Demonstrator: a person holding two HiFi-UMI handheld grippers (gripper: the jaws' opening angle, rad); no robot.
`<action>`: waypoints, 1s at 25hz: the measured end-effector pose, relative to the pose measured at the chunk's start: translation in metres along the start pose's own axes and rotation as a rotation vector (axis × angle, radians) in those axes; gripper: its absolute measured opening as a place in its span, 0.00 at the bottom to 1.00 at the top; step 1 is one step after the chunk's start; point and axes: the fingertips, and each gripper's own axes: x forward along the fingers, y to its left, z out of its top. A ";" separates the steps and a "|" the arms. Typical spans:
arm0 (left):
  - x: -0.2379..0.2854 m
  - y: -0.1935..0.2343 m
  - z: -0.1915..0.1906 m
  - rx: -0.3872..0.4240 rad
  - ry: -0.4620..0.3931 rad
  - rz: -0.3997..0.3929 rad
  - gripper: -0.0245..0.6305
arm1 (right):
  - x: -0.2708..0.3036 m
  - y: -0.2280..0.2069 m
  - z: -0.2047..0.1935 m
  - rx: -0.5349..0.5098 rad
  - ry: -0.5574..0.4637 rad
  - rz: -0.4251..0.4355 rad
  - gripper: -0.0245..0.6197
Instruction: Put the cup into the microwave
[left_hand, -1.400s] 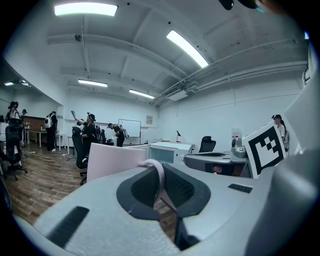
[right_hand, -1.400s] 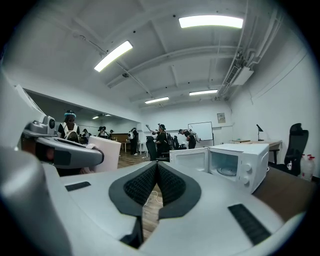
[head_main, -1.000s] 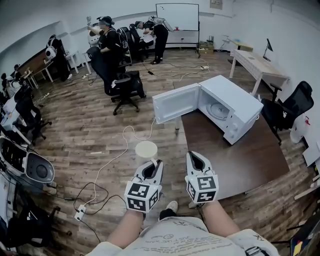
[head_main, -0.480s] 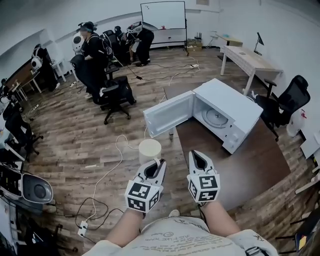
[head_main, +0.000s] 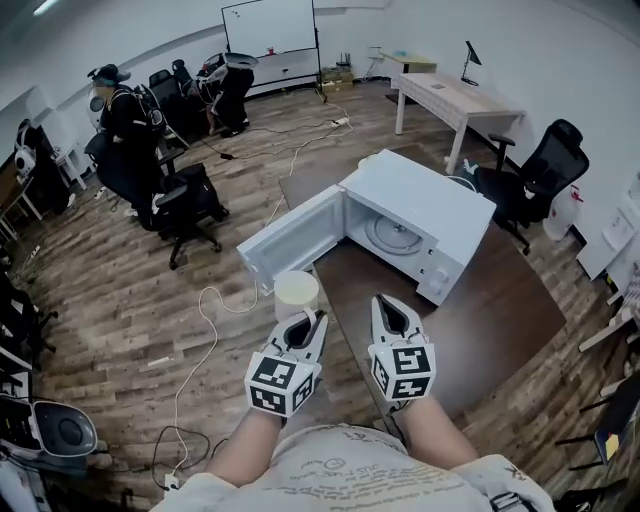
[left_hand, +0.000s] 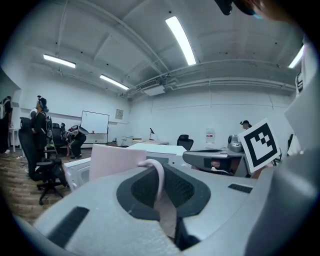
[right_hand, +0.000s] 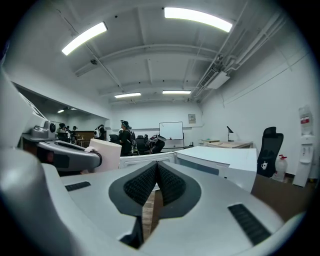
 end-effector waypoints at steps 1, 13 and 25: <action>0.009 -0.002 0.001 0.003 0.002 -0.023 0.08 | -0.001 -0.008 0.000 0.001 0.001 -0.019 0.06; 0.083 -0.057 0.001 0.070 0.002 -0.270 0.08 | -0.021 -0.071 -0.002 0.024 0.014 -0.188 0.06; 0.158 -0.037 -0.011 0.021 -0.017 -0.441 0.07 | 0.029 -0.093 0.005 0.081 0.005 -0.237 0.06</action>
